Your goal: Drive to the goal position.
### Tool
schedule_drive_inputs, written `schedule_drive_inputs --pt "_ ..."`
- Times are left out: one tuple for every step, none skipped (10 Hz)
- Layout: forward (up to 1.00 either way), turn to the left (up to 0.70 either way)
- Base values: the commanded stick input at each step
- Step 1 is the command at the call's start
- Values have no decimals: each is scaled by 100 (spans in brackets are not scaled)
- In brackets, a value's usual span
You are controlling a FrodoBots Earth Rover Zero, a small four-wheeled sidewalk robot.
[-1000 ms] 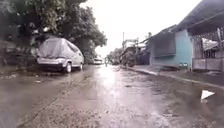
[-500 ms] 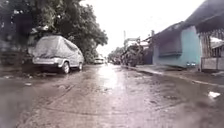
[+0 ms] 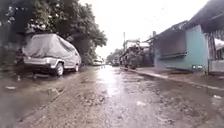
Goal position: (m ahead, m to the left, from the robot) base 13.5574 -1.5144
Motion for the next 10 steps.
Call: schedule_drive_inputs --pt "100 25" --pt "100 6" --pt "100 0" --pt "100 0" --pt "100 0" --pt "100 0" --pt "100 0" --pt "100 0" --pt "100 0" --pt "100 0"
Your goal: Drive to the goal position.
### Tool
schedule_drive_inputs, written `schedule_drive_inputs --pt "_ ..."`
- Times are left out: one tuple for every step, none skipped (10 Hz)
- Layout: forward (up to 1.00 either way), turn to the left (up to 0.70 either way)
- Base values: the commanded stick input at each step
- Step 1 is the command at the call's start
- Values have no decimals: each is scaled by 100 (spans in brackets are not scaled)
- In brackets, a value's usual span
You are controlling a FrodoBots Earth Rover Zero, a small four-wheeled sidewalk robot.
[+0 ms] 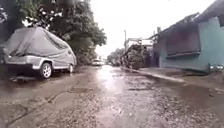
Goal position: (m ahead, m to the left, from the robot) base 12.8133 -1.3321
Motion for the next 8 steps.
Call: schedule_drive_inputs --pt "100 0" --pt "100 0" --pt "100 0" --pt "100 0" --pt "100 0" --pt "100 0" --pt "100 0" --pt "100 17"
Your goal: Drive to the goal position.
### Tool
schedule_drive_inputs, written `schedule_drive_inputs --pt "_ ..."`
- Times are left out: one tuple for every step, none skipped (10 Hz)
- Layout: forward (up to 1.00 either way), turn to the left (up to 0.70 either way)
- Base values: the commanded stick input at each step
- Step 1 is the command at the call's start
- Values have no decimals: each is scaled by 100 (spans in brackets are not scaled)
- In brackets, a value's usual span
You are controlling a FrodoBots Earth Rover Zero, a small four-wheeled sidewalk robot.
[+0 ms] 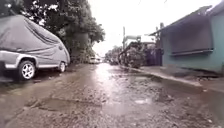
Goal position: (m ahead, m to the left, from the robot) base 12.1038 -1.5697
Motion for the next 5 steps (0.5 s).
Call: schedule_drive_inputs --pt "100 8" --pt "100 0" --pt "100 0" --pt "100 0" --pt "100 10"
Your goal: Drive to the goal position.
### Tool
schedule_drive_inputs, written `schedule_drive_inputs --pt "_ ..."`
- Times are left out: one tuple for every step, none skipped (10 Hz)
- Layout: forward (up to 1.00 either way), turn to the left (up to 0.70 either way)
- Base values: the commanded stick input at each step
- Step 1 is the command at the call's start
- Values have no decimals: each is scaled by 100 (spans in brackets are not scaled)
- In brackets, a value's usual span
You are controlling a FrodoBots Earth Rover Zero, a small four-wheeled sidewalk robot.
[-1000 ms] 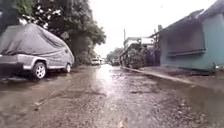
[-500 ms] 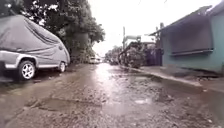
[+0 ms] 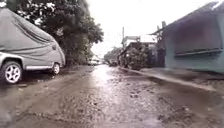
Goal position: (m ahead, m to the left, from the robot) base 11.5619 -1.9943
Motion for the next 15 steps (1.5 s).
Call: schedule_drive_inputs --pt "100 19" --pt "100 8" --pt "100 16" --pt "100 0" --pt "100 0" --pt "100 0" --pt "100 0" --pt "100 0" --pt "100 0" --pt "100 7" --pt "100 27" --pt "100 23" --pt "100 19" --pt "100 15" --pt "100 11"
